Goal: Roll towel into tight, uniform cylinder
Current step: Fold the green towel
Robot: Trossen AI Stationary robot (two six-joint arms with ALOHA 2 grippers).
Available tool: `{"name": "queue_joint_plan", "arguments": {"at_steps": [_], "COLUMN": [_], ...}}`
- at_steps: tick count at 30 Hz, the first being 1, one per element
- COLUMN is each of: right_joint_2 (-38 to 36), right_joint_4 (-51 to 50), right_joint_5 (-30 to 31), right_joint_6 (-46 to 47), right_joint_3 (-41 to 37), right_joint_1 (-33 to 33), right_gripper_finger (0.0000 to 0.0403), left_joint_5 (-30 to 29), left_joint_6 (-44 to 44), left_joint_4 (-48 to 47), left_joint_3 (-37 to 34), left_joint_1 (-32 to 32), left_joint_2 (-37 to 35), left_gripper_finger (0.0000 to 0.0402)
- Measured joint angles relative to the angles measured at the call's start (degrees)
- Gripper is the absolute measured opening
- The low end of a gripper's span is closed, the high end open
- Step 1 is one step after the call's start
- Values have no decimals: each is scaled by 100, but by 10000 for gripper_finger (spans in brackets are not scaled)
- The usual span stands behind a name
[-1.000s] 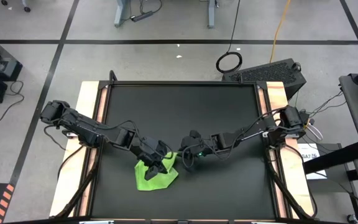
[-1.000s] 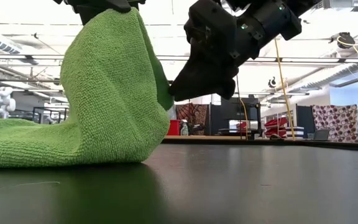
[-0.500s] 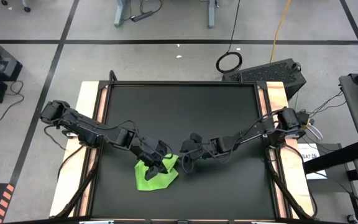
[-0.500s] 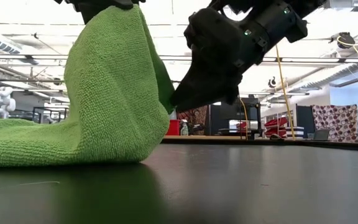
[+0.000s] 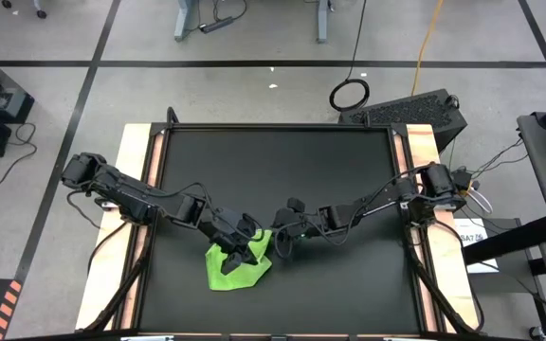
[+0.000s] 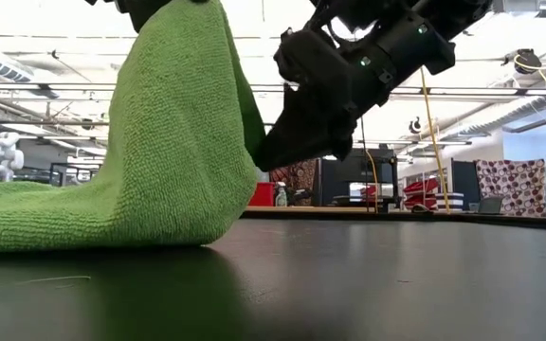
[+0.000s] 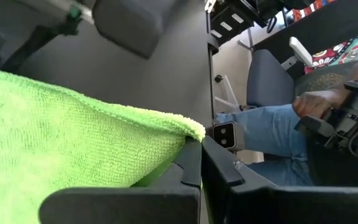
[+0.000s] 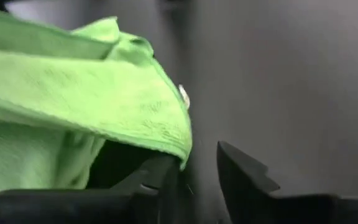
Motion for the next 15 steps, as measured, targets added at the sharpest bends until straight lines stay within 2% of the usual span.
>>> {"name": "queue_joint_plan", "arguments": {"at_steps": [3,5,10,15], "right_joint_2": [7,7,-144,-569], "right_joint_4": [-82,-105,-603,-1515], "right_joint_5": [-201,-331,-381,-517], "right_joint_6": [-190,-264,-224,-215], "right_joint_3": [-2,-2,-2,-2], "right_joint_1": [-58,-77,-69,-55], "right_gripper_finger": [30,9,1,1], "left_joint_5": [-4,-26,-311,-371], "left_joint_6": [1,1,153,235], "left_joint_4": [-12,-27,-52,-398], "left_joint_3": [0,0,0,0], "left_joint_1": [16,22,22,27], "left_joint_2": [0,2,2,2], "left_gripper_finger": [4,14,70,139]}}
